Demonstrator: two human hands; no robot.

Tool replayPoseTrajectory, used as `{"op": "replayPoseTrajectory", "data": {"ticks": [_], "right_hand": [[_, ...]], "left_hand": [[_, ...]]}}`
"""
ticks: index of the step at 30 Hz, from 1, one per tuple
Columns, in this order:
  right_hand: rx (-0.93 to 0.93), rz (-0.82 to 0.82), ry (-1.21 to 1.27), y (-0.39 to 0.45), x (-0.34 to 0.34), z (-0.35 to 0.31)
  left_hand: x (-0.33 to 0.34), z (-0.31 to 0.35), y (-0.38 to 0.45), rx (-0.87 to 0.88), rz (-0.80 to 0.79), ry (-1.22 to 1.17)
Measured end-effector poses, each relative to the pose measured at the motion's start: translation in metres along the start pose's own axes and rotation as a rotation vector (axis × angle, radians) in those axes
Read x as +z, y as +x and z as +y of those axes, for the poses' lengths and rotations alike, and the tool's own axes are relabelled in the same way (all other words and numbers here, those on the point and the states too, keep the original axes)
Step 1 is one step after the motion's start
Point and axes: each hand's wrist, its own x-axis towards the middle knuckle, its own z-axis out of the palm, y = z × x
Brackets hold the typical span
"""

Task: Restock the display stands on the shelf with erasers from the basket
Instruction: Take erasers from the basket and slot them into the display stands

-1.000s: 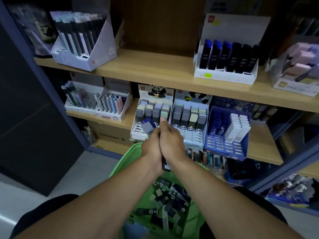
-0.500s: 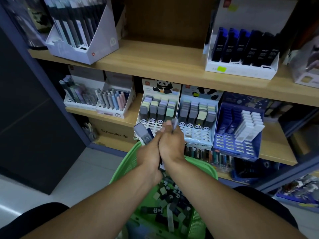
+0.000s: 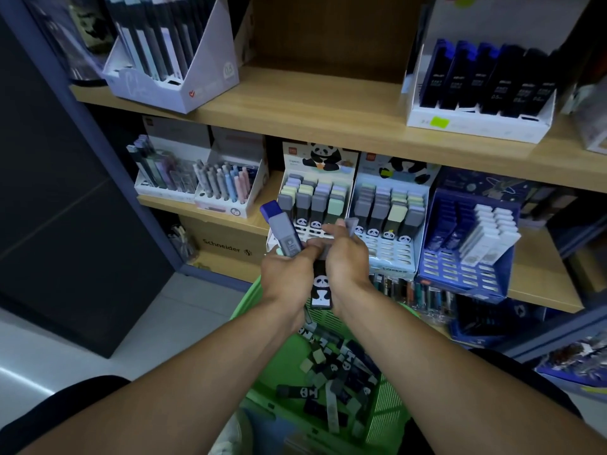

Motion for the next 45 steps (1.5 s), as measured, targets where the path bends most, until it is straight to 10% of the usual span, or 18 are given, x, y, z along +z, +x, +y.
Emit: {"op": "replayPoseTrajectory", "data": {"ticks": [16, 31, 45], "right_hand": [[0.123, -0.4, 0.241, 0.035, -0.039, -0.044], [0.062, -0.578, -0.35, 0.034, -0.034, -0.051], [-0.425, -0.27, -0.585, 0.067, -0.035, -0.04]], "left_hand": [[-0.018, 0.028, 0.021, -0.086, -0.094, 0.022], [-0.022, 0.035, 0.055, -0.004, 0.05, 0.005], [-0.033, 0.038, 0.07, 0.035, 0.165, -0.053]]}}
